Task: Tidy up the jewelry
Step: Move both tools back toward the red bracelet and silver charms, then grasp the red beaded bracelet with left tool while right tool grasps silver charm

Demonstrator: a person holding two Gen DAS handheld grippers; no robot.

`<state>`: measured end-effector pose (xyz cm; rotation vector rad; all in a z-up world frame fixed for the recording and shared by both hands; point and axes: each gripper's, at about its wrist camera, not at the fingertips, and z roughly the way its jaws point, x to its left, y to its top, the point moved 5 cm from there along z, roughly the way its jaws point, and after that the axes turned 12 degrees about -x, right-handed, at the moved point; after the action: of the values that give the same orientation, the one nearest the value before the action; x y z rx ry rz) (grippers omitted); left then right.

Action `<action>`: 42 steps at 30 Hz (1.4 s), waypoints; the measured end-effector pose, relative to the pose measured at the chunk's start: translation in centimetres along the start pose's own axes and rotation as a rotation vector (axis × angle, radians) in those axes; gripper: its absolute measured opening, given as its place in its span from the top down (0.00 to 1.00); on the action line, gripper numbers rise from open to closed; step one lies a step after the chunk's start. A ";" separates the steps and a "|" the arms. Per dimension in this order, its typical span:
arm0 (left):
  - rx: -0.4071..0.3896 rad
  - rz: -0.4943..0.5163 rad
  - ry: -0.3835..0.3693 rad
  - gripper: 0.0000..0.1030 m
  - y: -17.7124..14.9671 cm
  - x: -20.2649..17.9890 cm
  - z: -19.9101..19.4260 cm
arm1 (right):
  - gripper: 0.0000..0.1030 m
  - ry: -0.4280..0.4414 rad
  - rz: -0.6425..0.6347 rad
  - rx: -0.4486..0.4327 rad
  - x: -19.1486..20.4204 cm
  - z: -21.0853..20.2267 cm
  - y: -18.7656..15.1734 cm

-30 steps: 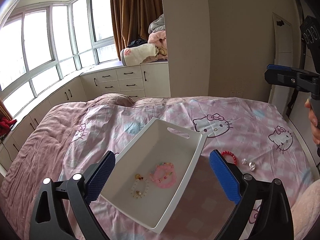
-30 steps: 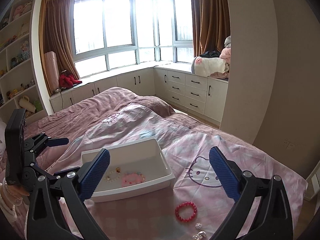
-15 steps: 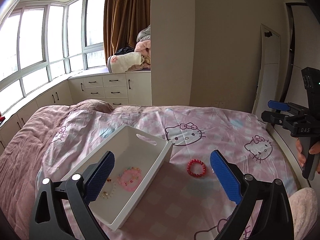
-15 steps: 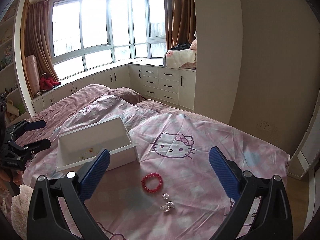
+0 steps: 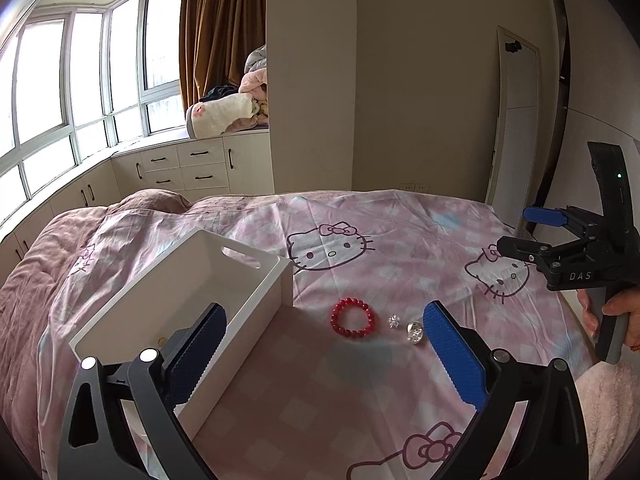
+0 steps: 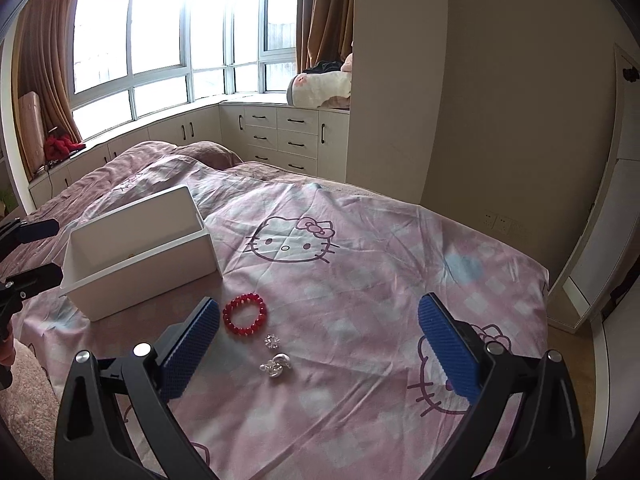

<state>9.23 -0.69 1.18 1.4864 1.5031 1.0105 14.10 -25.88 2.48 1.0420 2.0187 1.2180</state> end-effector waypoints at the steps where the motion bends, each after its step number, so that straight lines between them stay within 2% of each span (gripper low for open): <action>1: 0.008 0.013 0.003 0.03 -0.4 -0.3 0.4 | 0.05 -0.005 -0.008 0.004 0.0 0.2 -0.5; 4: 0.023 0.066 0.029 0.03 -1.6 -1.3 1.8 | 0.08 -0.003 -0.029 0.023 0.5 0.8 -2.0; 6: 0.031 0.096 0.039 0.03 -2.4 -2.1 2.8 | 0.21 0.005 -0.051 0.064 1.0 1.6 -3.3; 8: 0.045 0.109 0.038 0.03 -3.2 -2.6 3.8 | 0.27 0.017 -0.059 0.105 1.4 2.4 -4.6; 10: 0.056 0.114 0.029 0.03 -4.0 -3.0 4.7 | 0.28 0.031 -0.049 0.131 1.7 3.1 -5.6; 14: 0.066 0.111 0.001 0.03 -5.2 -3.5 6.4 | 0.40 0.057 -0.002 0.183 2.1 4.4 -7.4; 16: 0.073 0.106 -0.021 0.03 -5.8 -3.7 7.4 | 0.42 0.081 0.028 0.212 2.4 5.2 -8.3; 19: 0.094 0.086 -0.060 0.03 -6.6 -3.8 9.0 | 0.55 0.135 0.079 0.268 2.9 6.5 -9.7; 23: 0.158 0.048 -0.100 0.04 -8.2 -3.5 11.3 | 0.56 0.148 0.083 0.309 4.0 7.7 -11.4; 24: 0.174 0.036 -0.109 0.08 -8.6 -3.4 11.9 | 0.59 0.154 0.074 0.319 4.4 8.0 -11.7; 25: 0.190 0.025 -0.120 0.18 -9.0 -3.3 12.4 | 0.60 0.157 0.056 0.328 4.8 8.3 -12.0; 27: 0.235 0.008 -0.131 0.31 -10.0 -3.1 13.6 | 0.62 0.157 0.029 0.340 5.4 9.0 -12.6; 33: 0.278 -0.032 -0.126 0.31 -11.4 -2.0 16.1 | 0.62 0.163 0.034 0.363 5.4 11.0 -13.6; 38: 0.321 -0.132 -0.126 0.31 -11.8 -0.6 18.4 | 0.62 0.167 0.067 0.365 4.8 12.0 -13.8; 42: 0.355 -0.184 -0.101 0.32 -11.9 0.2 20.0 | 0.67 0.170 0.083 0.365 4.4 12.5 -13.9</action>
<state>23.17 -0.25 -17.48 1.5766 1.7733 0.5708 16.75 -20.28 -15.70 1.2362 2.4142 1.0294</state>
